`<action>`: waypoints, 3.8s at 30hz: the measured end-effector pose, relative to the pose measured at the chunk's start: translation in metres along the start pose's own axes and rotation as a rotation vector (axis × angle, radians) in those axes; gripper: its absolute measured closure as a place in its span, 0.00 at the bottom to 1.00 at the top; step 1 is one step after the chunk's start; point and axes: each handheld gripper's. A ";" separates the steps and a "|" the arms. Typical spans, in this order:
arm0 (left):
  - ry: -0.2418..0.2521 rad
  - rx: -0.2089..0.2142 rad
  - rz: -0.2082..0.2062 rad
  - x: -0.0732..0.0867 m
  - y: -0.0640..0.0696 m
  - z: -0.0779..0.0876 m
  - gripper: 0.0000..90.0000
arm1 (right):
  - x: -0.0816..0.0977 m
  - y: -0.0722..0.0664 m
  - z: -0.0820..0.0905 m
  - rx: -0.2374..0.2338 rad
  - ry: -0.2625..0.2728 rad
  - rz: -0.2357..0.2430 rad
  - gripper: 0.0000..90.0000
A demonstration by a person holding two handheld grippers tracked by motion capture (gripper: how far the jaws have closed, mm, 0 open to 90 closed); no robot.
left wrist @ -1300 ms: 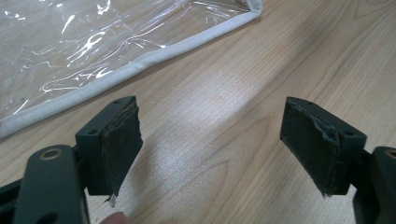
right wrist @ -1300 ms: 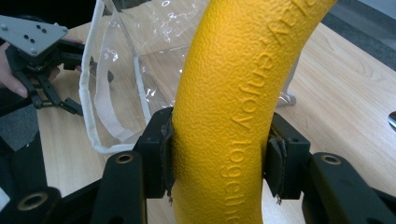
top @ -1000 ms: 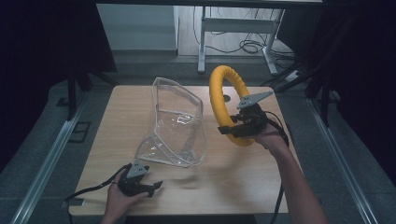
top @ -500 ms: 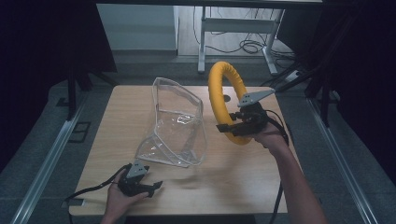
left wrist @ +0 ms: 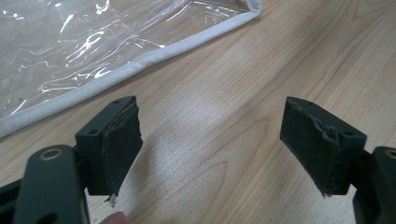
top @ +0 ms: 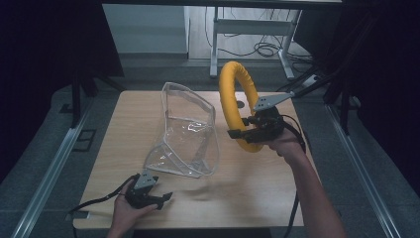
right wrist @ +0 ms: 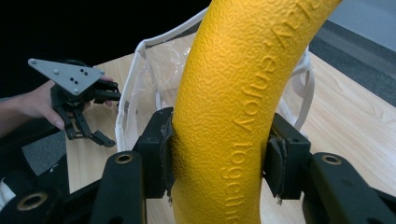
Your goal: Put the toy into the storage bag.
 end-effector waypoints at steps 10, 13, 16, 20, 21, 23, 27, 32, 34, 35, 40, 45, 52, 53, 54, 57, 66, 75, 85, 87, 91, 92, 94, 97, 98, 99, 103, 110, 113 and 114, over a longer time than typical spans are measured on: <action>-0.001 0.001 -0.001 0.000 0.000 0.000 0.23 | -0.012 -0.009 0.004 -0.024 0.038 0.025 0.56; -0.003 0.001 -0.002 0.000 0.000 0.000 0.23 | -0.015 -0.012 0.005 -0.029 0.045 0.033 0.56; -0.003 0.001 -0.002 0.000 0.000 0.000 0.23 | -0.017 -0.015 0.006 -0.034 0.056 0.043 0.56; -0.003 0.002 -0.002 0.000 0.000 0.000 0.23 | -0.021 -0.018 0.007 -0.039 0.068 0.052 0.56; -0.003 0.002 -0.002 0.000 0.000 0.000 0.23 | -0.022 -0.019 0.007 -0.041 0.071 0.055 0.56; -0.004 0.001 -0.003 0.000 0.000 0.000 0.23 | -0.024 -0.021 0.008 -0.045 0.078 0.058 0.56; -0.006 0.001 -0.003 0.000 0.000 0.000 0.23 | -0.026 -0.022 0.008 -0.050 0.088 0.062 0.56; -0.006 0.003 -0.005 0.000 0.000 0.000 0.23 | -0.033 -0.026 0.008 -0.061 0.111 0.078 0.56; -0.006 0.003 -0.004 0.000 0.000 0.000 0.23 | -0.035 -0.028 0.008 -0.067 0.116 0.082 0.56; -0.006 0.003 -0.004 0.000 0.000 0.000 0.23 | -0.035 -0.028 0.008 -0.067 0.116 0.082 0.56; -0.008 0.004 -0.003 0.000 0.000 0.000 0.23 | -0.041 -0.029 0.007 -0.094 0.133 0.081 0.56; -0.007 0.005 -0.003 0.000 0.000 -0.001 0.23 | -0.045 -0.031 0.005 -0.102 0.144 0.085 0.56; -0.004 0.005 0.000 0.000 0.000 0.000 0.23 | -0.052 -0.037 0.001 -0.121 0.157 0.096 0.56; -0.004 0.005 0.000 0.000 0.000 0.000 0.23 | -0.052 -0.037 0.001 -0.121 0.157 0.096 0.56; -0.006 0.003 -0.001 0.000 0.000 0.000 0.23 | -0.054 -0.039 0.001 -0.123 0.159 0.101 0.56; -0.006 0.004 -0.001 0.000 0.000 0.000 0.23 | -0.057 -0.041 0.001 -0.129 0.164 0.111 0.56; -0.003 0.004 0.001 0.000 0.000 0.000 0.23 | -0.067 -0.050 -0.003 -0.153 0.167 0.135 0.56; -0.007 0.000 -0.007 0.000 0.000 0.001 0.23 | -0.078 -0.058 -0.012 -0.176 0.174 0.158 0.56; -0.005 0.000 -0.007 0.000 0.000 0.001 0.23 | -0.083 -0.060 -0.014 -0.178 0.182 0.162 0.56; -0.005 0.000 -0.007 0.000 0.000 0.001 0.23 | -0.083 -0.060 -0.012 -0.177 0.188 0.162 0.56; -0.003 0.002 -0.006 0.000 0.000 0.001 0.23 | -0.087 -0.063 -0.004 -0.175 0.211 0.169 0.56; -0.003 0.002 -0.006 0.000 0.000 0.001 0.23 | -0.088 -0.064 -0.004 -0.175 0.213 0.172 0.56; -0.001 0.000 -0.006 0.000 0.000 0.001 0.23 | -0.089 -0.067 -0.003 -0.175 0.214 0.180 0.56; -0.001 0.000 -0.006 0.000 -0.001 0.001 0.23 | -0.092 -0.069 -0.003 -0.177 0.223 0.194 0.56; -0.001 0.001 -0.006 0.000 -0.001 0.001 0.23 | -0.093 -0.071 -0.003 -0.182 0.226 0.199 0.56; -0.002 0.001 -0.006 0.000 0.000 0.001 0.23 | -0.094 -0.071 -0.004 -0.191 0.231 0.201 0.56; -0.001 0.001 -0.006 0.000 0.000 0.001 0.23 | -0.095 -0.073 -0.006 -0.205 0.233 0.204 0.56; -0.003 0.001 -0.007 0.000 0.000 0.001 0.23 | -0.097 -0.076 -0.011 -0.234 0.236 0.211 0.56; -0.001 0.002 -0.004 0.000 0.000 0.001 0.23 | -0.098 -0.078 -0.013 -0.253 0.235 0.208 0.56; -0.001 0.003 -0.004 0.000 0.000 0.001 0.23 | -0.099 -0.078 -0.014 -0.257 0.235 0.209 0.56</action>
Point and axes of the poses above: each handheld gripper's, and its own axes: z roughly backward along the jaws, x roughly out of its underside, y roughly to its right, and after that the axes turned 6 degrees about -y, right-handed
